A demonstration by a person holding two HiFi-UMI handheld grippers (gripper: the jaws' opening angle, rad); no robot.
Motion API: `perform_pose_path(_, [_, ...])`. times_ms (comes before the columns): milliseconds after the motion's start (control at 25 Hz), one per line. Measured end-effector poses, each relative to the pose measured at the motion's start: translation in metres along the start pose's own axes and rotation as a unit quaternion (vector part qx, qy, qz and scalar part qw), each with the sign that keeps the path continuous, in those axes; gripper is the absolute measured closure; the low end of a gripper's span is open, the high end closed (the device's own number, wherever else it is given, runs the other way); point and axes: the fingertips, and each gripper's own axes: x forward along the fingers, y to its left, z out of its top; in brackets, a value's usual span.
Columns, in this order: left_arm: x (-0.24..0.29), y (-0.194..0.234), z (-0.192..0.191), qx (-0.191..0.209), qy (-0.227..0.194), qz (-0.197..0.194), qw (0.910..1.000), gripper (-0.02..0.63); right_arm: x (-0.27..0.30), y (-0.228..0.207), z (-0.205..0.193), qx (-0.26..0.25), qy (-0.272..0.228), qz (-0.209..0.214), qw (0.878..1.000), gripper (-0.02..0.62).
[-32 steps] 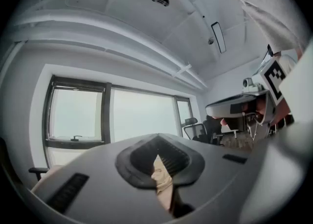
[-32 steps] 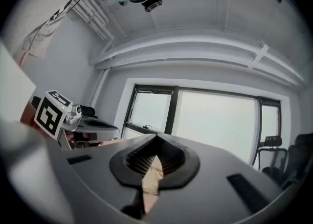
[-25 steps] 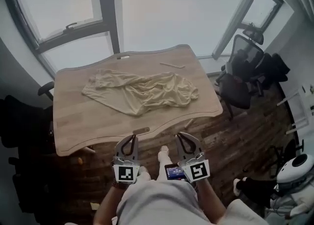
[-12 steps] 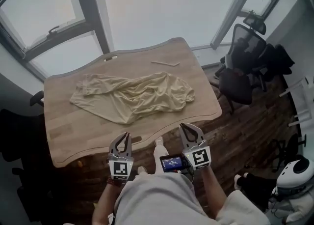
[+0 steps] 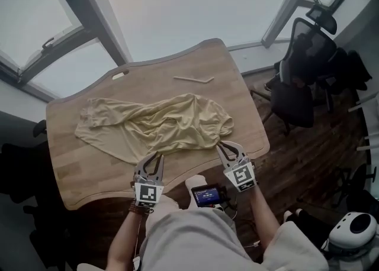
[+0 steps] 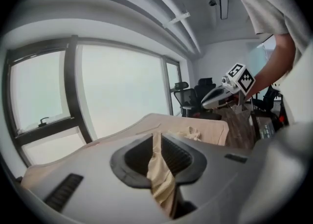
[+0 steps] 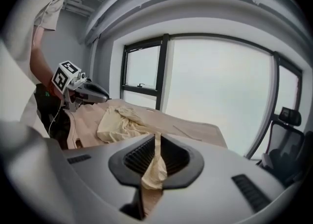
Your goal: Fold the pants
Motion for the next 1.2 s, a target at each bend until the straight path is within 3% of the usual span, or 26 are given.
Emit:
perform_pose_path(200, [0.103,-0.012,0.023,0.048,0.007,-0.075,0.996,0.545,0.031,-0.039,-0.068,0.014,0.053,0.025,0.998,0.516])
perform_pose_path(320, [0.171,-0.044,0.032,0.074,0.012,-0.151,0.9857,0.532,0.047,-0.054,-0.113,-0.004,0.097,0.032,0.995,0.491])
perform_pose_path(400, [0.211,-0.078,0.027,0.086,0.037,-0.223,0.9704,0.514,0.059,-0.059,-0.135,-0.025,0.12,0.04,0.992,0.471])
perform_pose_path(480, [0.243,-0.113,0.012,0.088,0.078,-0.291,0.9494,0.492,0.071,-0.06,-0.151,-0.052,0.135,0.05,0.988,0.465])
perform_pose_path(560, [0.268,-0.14,-0.007,0.088,0.124,-0.333,0.9305,0.491,0.081,-0.063,-0.161,-0.067,0.145,0.06,0.985,0.459])
perform_pose_path(680, [0.295,-0.166,-0.032,0.085,0.178,-0.359,0.9124,0.492,0.094,-0.07,-0.17,-0.048,0.152,0.063,0.985,0.455])
perform_pose_path(800, [0.311,-0.184,-0.045,0.045,0.215,-0.384,0.897,0.491,0.102,-0.073,-0.18,-0.032,0.163,0.069,0.984,0.448])
perform_pose_path(1000, [0.325,-0.188,-0.065,0.056,0.26,-0.376,0.8877,0.469,0.111,-0.063,-0.202,-0.045,0.204,0.092,0.974,0.443])
perform_pose_path(1200, [0.328,-0.2,-0.085,0.065,0.305,-0.384,0.8693,0.452,0.119,-0.067,-0.2,-0.055,0.213,0.075,0.973,0.476])
